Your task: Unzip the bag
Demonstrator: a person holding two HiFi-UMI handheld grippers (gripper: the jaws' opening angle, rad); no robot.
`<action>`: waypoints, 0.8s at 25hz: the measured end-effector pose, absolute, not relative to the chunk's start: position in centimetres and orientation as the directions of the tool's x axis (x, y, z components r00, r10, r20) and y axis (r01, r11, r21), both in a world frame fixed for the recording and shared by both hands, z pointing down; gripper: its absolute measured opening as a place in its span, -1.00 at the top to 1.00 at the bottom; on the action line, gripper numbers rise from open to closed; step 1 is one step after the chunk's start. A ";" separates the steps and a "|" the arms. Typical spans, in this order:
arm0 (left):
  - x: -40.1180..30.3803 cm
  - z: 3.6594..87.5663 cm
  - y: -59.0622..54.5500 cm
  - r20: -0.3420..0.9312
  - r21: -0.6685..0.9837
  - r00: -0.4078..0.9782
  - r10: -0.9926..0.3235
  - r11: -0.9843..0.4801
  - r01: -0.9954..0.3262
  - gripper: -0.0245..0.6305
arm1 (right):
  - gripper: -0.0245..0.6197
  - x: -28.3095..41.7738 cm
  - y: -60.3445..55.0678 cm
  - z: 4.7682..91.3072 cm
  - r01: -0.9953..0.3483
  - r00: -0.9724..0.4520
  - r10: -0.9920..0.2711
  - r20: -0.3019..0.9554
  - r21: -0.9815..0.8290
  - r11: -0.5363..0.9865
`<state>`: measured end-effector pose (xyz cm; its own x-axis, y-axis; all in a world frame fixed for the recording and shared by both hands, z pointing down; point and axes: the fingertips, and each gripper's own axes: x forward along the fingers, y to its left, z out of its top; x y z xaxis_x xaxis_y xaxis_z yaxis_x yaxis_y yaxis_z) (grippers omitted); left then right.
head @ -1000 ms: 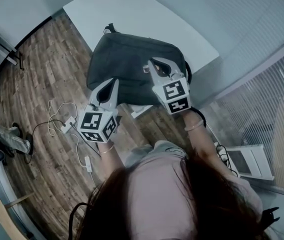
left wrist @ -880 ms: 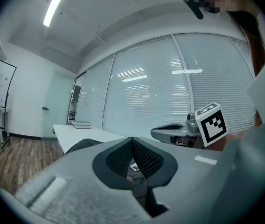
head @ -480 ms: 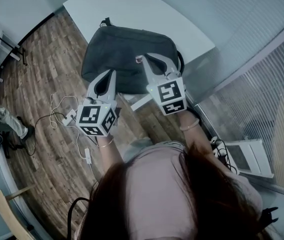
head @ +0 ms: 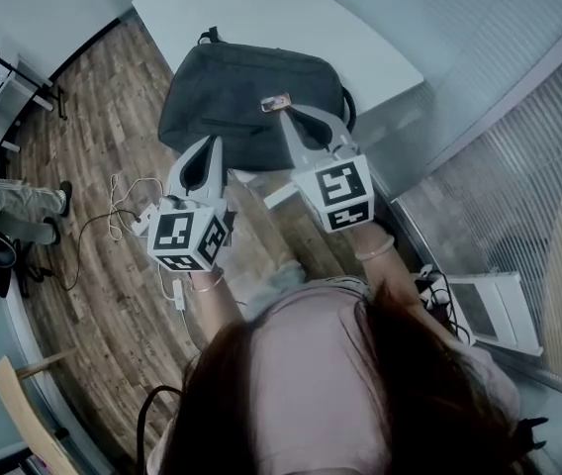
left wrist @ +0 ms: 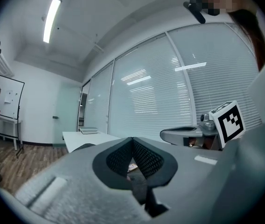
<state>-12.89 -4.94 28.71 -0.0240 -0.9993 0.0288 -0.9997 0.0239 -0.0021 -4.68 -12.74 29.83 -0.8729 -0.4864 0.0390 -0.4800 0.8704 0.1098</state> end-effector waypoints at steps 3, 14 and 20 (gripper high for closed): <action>-12.0 28.7 -4.7 0.046 0.002 -0.021 -0.999 0.021 -1.000 0.89 | 0.91 -3.8 -12.2 29.7 -0.469 -0.881 -0.472 0.036 0.073 0.880; -9.7 28.9 -3.5 0.073 -0.012 -0.026 -0.997 0.025 -1.000 0.89 | 0.91 -1.8 -9.8 29.4 -0.465 -0.883 -0.468 0.030 0.079 0.882; -9.0 28.6 -2.5 0.067 -0.017 -0.036 -0.997 0.035 -0.999 0.89 | 0.91 -0.7 -9.3 29.2 -0.475 -0.878 -0.477 0.027 0.068 0.877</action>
<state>-8.96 -2.52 28.58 -0.0357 -0.9971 0.0674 -0.9993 0.0346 -0.0174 -0.74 -9.33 29.23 -0.8783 -0.4774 0.0275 -0.4748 0.8774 0.0682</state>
